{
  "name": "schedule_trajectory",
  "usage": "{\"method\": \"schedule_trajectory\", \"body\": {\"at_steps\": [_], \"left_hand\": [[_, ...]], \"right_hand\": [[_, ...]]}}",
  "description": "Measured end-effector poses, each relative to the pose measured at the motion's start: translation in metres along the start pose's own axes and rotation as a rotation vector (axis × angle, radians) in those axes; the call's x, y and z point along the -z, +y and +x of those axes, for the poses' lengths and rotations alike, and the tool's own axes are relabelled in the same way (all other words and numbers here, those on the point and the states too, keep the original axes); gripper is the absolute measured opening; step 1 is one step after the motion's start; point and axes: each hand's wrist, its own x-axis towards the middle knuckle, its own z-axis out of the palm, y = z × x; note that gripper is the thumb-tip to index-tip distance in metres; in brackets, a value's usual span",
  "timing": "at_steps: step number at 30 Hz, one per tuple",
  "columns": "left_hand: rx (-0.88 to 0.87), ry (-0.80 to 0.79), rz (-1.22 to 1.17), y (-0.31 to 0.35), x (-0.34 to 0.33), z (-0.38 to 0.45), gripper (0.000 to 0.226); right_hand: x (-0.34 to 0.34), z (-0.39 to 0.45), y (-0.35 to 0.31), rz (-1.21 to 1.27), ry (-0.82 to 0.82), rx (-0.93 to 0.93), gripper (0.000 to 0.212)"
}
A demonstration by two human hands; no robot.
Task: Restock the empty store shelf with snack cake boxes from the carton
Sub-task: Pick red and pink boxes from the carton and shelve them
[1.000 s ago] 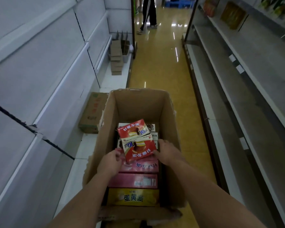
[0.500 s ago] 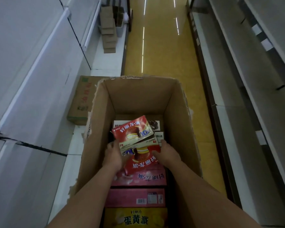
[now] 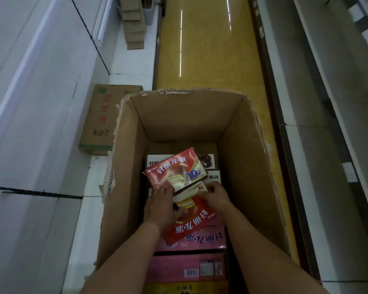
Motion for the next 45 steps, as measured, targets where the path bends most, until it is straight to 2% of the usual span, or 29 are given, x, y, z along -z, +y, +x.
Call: {"method": "schedule_trajectory", "body": {"at_steps": [3, 5, 7, 9, 10, 12, 14, 17, 19, 21, 23, 25, 27, 31, 32, 34, 37, 40, 43, 45], "left_hand": [[-0.009, -0.021, -0.025, 0.001, 0.013, 0.007, 0.06], [0.051, -0.084, -0.168, 0.001, 0.021, 0.013, 0.044], [0.117, -0.131, -0.385, 0.003, 0.026, 0.018, 0.033], [0.167, -0.082, -0.57, 0.007, 0.027, 0.019, 0.029], [0.206, -0.047, -0.677, 0.009, 0.027, 0.02, 0.03], [0.289, 0.004, -0.91, 0.015, 0.025, 0.02, 0.036], [0.355, 0.025, -1.024, 0.019, 0.02, 0.023, 0.041], [0.362, 0.009, -1.046, 0.023, 0.017, 0.03, 0.038], [0.35, 0.099, -0.903, 0.02, 0.022, 0.033, 0.035], [0.403, 0.229, -0.606, 0.013, 0.023, 0.035, 0.051], [0.471, 0.26, -0.535, 0.006, 0.018, 0.036, 0.069], [0.524, 0.23, -0.735, 0.006, 0.01, 0.036, 0.079], [0.619, 0.264, -0.966, 0.007, 0.003, 0.039, 0.079], [0.785, 0.294, -1.185, 0.005, 0.0, 0.042, 0.054], [0.786, 0.286, -1.215, 0.0, -0.005, 0.045, 0.056], [0.784, 0.233, -1.182, -0.008, -0.008, 0.049, 0.065], [0.791, 0.252, -1.151, -0.009, 0.008, 0.045, 0.055], [0.725, 0.196, -1.231, -0.006, 0.009, 0.036, 0.041], [0.684, 0.196, -1.186, 0.004, 0.009, 0.028, 0.036], [0.681, 0.206, -1.167, 0.009, 0.016, 0.026, 0.036]], "right_hand": [[0.006, -0.003, -0.012, 0.196, -0.099, -0.04, 0.018], [0.007, 0.0, -0.021, 0.219, -0.119, -0.031, 0.019], [0.002, 0.004, -0.027, 0.203, -0.003, 0.018, 0.031], [-0.003, 0.007, -0.029, 0.167, 0.223, 0.04, 0.057], [-0.006, 0.008, -0.028, 0.185, 0.283, 0.023, 0.068], [-0.014, 0.001, -0.027, 0.235, 0.24, -0.038, 0.074], [-0.023, -0.002, -0.024, 0.245, 0.108, -0.098, 0.068], [-0.021, -0.002, -0.028, 0.284, 0.053, -0.107, 0.041], [-0.015, 0.003, -0.034, 0.346, 0.062, -0.093, 0.033], [-0.012, 0.011, -0.04, 0.333, 0.101, -0.054, 0.038], [-0.012, 0.018, -0.046, 0.291, 0.116, -0.021, 0.039], [-0.014, 0.021, -0.055, 0.271, 0.069, -0.006, 0.037], [-0.02, 0.024, -0.061, 0.213, 0.062, 0.016, 0.04], [-0.026, 0.024, -0.06, 0.107, 0.028, 0.025, 0.041], [-0.025, 0.02, -0.062, 0.089, 0.012, 0.024, 0.041], [-0.019, 0.018, -0.061, 0.074, -0.001, 0.013, 0.04], [-0.008, 0.02, -0.053, 0.069, -0.001, -0.02, 0.043], [-0.001, 0.022, -0.039, 0.058, 0.097, -0.049, 0.057], [0.01, 0.02, -0.034, 0.104, 0.142, -0.037, 0.062], [0.015, 0.006, -0.042, 0.177, 0.05, -0.052, 0.042]]}}
